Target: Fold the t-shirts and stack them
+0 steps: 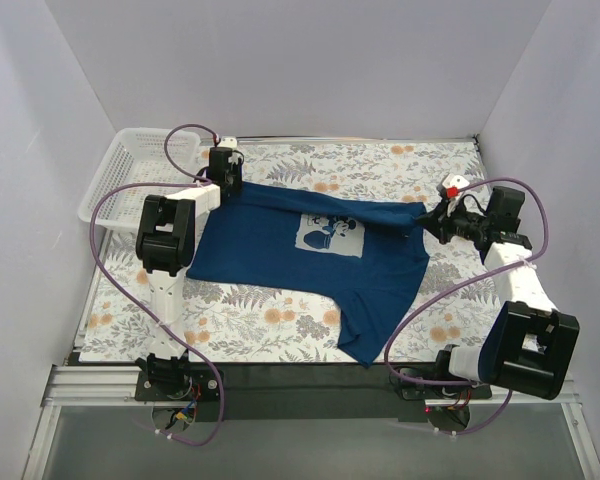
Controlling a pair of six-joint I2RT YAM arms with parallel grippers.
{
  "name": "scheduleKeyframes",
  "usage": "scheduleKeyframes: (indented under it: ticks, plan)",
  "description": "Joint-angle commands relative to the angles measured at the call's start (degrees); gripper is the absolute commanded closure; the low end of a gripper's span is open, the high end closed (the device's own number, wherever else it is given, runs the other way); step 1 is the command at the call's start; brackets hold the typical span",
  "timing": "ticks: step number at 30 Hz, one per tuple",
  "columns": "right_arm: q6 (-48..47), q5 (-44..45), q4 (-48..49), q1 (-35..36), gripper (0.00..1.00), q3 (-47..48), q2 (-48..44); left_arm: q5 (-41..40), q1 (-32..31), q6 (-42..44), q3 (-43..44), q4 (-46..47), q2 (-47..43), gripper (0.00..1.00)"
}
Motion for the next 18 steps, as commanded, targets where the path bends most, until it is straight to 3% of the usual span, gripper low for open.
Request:
scheduleKeyframes:
  ticks: [1, 18]
  plan:
    - [-2.2, 0.1, -1.7, 0.1, 0.99, 2.7, -2.2, -1.3, 0.3, -0.1, 1.5, -5.9, 2.0, 0.62]
    - [-11.0, 1.7, -9.0, 0.1, 0.99, 0.8, -0.2, -0.9, 1.1, -0.1, 1.9, -7.0, 2.5, 0.61]
